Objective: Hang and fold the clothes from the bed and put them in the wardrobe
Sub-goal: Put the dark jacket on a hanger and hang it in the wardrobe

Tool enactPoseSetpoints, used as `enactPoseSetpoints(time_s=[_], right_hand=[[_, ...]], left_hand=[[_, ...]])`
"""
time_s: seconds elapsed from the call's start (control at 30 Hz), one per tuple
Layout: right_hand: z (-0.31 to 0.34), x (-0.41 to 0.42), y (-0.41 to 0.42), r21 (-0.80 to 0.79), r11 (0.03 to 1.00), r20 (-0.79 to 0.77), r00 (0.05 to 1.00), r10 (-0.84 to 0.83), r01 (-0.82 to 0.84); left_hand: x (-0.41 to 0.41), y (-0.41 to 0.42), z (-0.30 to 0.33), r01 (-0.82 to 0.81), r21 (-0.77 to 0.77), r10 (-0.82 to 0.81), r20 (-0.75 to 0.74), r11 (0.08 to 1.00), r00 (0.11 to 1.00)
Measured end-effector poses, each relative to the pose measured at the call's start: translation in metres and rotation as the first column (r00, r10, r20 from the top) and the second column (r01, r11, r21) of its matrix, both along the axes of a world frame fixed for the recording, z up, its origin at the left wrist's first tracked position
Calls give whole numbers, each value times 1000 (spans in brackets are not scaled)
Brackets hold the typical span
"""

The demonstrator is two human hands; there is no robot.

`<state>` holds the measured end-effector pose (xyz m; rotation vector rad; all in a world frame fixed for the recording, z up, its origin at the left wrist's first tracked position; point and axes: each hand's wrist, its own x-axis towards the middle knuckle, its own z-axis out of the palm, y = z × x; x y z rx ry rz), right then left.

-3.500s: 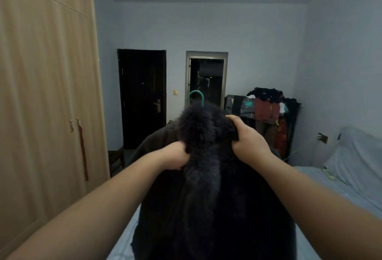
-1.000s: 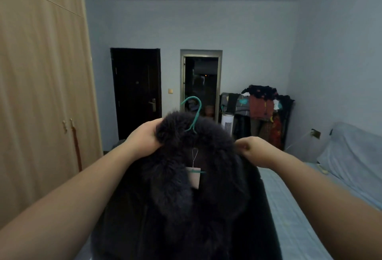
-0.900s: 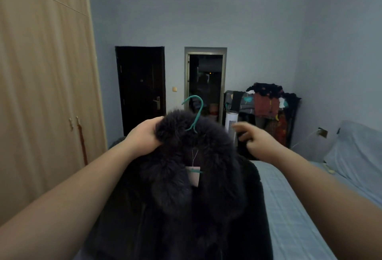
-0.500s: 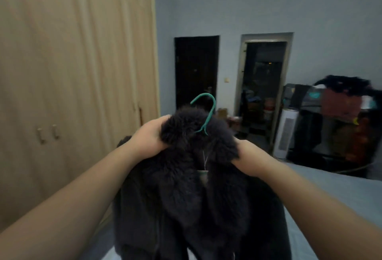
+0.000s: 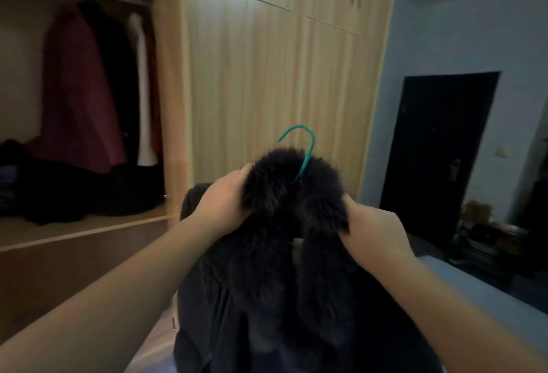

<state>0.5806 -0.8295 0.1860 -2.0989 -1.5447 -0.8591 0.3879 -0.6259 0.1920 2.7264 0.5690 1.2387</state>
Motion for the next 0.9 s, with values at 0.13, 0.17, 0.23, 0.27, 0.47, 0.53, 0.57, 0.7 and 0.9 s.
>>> enactPoseSetpoints(time_s=[0.13, 0.17, 0.23, 0.27, 0.47, 0.53, 0.57, 0.7, 0.9], right_hand=[[5, -67, 68, 16, 998, -33, 997, 67, -67], [6, -86, 86, 15, 997, -42, 996, 76, -75], [8, -125, 125, 16, 995, -64, 993, 102, -102], [8, -145, 146, 11, 993, -67, 990, 121, -121], [20, -244, 258, 2, 984, -70, 981, 180, -180], [23, -271, 290, 15, 978, -95, 973, 209, -209], [24, -284, 305, 29, 972, -112, 966, 233, -231], [30, -325, 366, 40, 960, -117, 953, 279, -276], [36, -369, 461, 41, 948, 12, 949, 315, -315]], left_hand=[[-81, 45, -15, -209, 91, 208, 20, 974, 978], [-104, 56, -19, -230, 84, 228, 38, 970, 973], [-154, 80, -25, -236, 83, 232, 54, 968, 971], [-182, 94, -27, -241, 86, 237, 57, 967, 970], [-341, 174, -31, -481, 143, 490, -36, 865, 871], [-376, 191, -26, -530, 185, 551, -81, 827, 831], [-391, 200, -24, -549, 210, 576, -95, 809, 812], [-436, 242, -20, -606, 263, 648, -117, 751, 753], [-466, 314, -20, -664, 281, 711, -109, 693, 695]])
